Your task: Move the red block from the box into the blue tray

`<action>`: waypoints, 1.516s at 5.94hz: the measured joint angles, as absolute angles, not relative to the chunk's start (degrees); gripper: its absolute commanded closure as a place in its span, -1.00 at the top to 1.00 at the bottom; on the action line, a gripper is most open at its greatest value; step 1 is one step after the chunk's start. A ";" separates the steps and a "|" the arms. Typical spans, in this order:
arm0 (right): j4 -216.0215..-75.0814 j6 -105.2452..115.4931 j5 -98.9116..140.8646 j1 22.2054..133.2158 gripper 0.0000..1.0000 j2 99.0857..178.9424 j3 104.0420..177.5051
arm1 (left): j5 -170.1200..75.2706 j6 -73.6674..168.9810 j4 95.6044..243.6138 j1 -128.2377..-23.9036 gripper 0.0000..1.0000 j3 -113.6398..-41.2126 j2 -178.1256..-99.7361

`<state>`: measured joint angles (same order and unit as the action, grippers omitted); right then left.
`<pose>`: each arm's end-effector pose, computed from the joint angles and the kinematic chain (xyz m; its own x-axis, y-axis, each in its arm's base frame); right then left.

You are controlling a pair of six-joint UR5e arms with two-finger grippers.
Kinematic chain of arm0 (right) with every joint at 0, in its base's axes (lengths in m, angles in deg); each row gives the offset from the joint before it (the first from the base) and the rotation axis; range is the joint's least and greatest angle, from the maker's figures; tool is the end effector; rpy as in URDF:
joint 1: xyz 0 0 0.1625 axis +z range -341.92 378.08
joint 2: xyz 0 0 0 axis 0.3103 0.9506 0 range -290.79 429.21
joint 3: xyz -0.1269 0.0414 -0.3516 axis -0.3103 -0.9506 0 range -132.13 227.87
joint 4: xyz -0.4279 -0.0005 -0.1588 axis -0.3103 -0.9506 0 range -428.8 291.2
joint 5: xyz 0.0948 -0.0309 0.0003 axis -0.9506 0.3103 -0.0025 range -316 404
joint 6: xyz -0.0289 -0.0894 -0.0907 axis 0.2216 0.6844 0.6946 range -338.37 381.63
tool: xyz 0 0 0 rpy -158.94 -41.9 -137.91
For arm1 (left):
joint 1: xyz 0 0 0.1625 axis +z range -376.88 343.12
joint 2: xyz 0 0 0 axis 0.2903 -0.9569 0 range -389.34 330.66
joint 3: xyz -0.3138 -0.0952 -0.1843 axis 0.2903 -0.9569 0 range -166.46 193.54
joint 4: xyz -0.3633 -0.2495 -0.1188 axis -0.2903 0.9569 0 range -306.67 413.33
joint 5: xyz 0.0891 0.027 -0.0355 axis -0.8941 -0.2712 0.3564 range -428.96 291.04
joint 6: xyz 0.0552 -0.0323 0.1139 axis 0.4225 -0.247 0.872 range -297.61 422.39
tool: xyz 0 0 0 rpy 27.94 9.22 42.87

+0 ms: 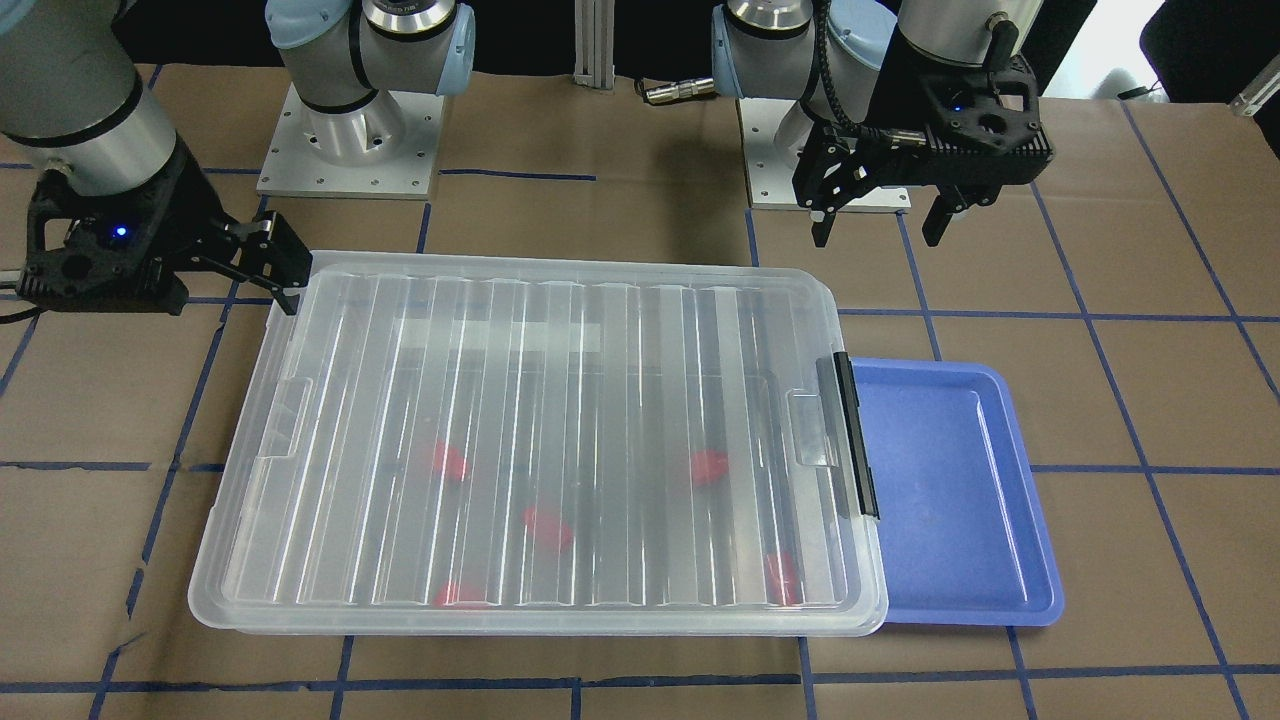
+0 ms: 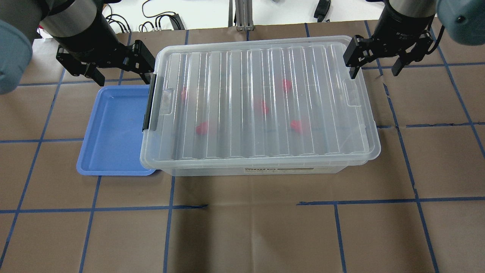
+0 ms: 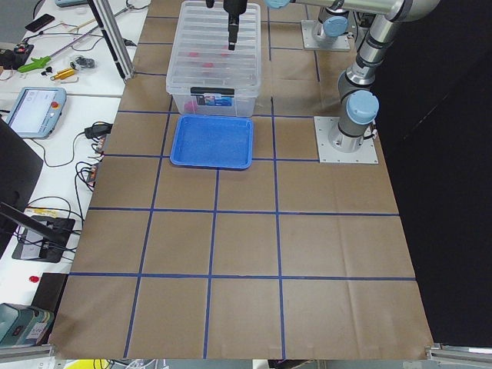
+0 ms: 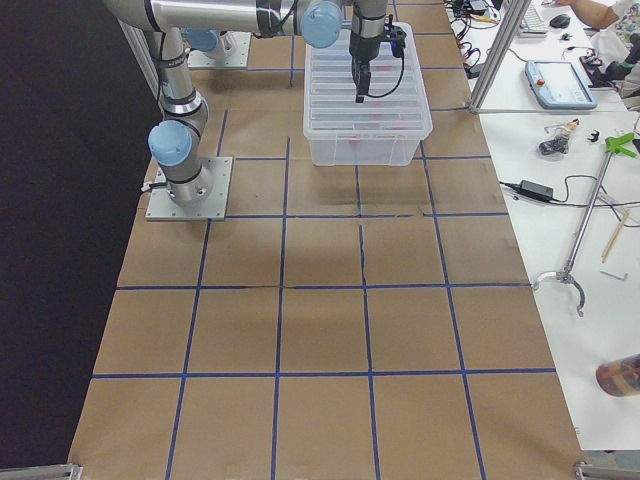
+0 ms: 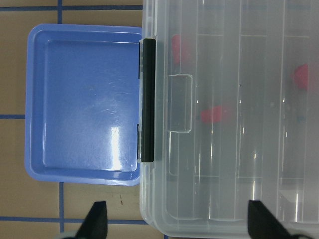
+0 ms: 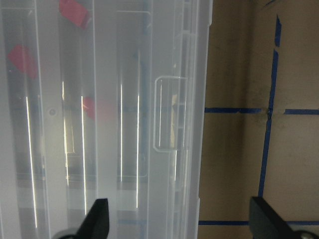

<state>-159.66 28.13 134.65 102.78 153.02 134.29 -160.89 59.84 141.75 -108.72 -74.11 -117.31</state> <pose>0.0783 -0.5821 0.3829 -0.9997 -0.0213 0.0079 -0.0210 0.9993 0.0317 -0.1460 -0.5302 0.4522 -0.9995 -0.0154 -0.0289 -0.0123 0.9944 -0.1051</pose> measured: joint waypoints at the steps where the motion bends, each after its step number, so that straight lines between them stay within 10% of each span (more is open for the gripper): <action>1: -161.57 28.73 134.77 101.55 1.00 151.41 135.35 | -160.89 59.84 141.75 -108.72 0.96 -74.10 -117.32; 9: -177.33 32.45 136.70 96.83 1.00 150.34 149.40 | -160.89 59.84 141.75 -108.72 0.96 -74.15 -117.32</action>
